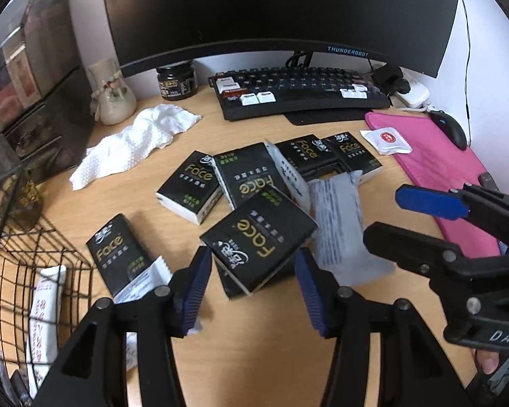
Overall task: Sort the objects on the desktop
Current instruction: 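Move both open tools back over the desk pile, then grasp a black Face tissue pack with the left tool while the right grasps a white snack bag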
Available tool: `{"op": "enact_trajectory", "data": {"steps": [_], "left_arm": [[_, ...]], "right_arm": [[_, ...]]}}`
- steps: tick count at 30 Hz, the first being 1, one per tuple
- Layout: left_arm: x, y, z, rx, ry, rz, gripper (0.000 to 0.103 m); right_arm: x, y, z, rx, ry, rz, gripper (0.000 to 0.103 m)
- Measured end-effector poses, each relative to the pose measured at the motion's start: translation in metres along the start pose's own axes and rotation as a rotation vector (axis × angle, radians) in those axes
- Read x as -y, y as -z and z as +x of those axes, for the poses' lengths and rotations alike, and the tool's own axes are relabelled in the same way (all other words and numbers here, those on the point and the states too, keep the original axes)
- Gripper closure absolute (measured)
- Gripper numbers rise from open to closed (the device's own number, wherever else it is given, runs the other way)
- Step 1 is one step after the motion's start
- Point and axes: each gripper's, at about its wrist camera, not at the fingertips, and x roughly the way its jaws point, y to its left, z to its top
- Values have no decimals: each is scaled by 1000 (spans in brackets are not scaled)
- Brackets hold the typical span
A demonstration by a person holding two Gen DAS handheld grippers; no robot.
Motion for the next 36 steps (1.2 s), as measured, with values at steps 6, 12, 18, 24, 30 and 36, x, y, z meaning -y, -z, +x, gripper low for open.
{"op": "enact_trajectory", "data": {"steps": [6, 12, 18, 24, 30, 36], "left_arm": [[5, -6, 15, -11, 28, 26, 41], [7, -5, 18, -9, 22, 24, 40], [11, 2, 10, -16, 48, 40, 68], [15, 1, 7, 9, -10, 81, 70], [16, -11, 2, 47, -33, 93, 31], [7, -20, 11, 8, 35, 8, 31]], "right_arm": [[12, 2, 12, -26, 4, 22, 47], [18, 4, 19, -40, 3, 33, 47], [22, 7, 18, -44, 10, 35, 47], [22, 11, 13, -34, -2, 33, 47], [25, 13, 13, -38, -9, 45, 47], [27, 13, 19, -55, 19, 25, 47]]}}
